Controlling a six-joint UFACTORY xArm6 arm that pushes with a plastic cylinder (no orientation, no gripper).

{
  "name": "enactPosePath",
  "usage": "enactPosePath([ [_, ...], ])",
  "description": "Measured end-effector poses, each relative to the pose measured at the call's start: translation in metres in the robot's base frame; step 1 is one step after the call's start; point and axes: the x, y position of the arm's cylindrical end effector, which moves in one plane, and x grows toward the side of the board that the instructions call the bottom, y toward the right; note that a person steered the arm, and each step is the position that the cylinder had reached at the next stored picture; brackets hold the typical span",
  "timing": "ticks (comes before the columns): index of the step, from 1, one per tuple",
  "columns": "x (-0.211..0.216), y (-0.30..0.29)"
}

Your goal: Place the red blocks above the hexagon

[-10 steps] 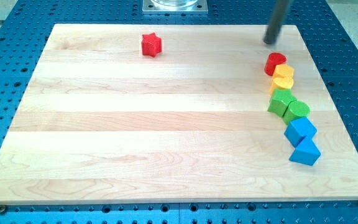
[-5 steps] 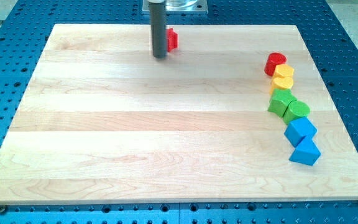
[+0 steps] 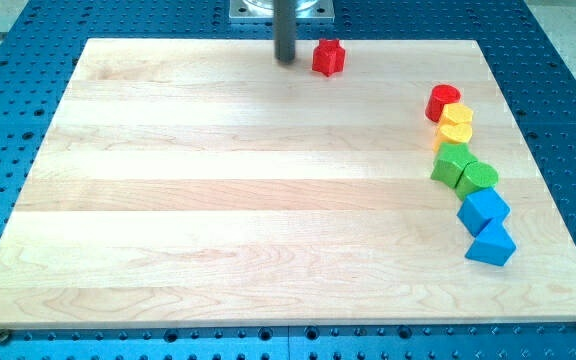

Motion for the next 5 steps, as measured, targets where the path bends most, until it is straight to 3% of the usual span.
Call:
enactPosePath([
  [1, 0.033, 0.094],
  [2, 0.021, 0.047],
  [3, 0.058, 0.036],
  [5, 0.064, 0.090],
])
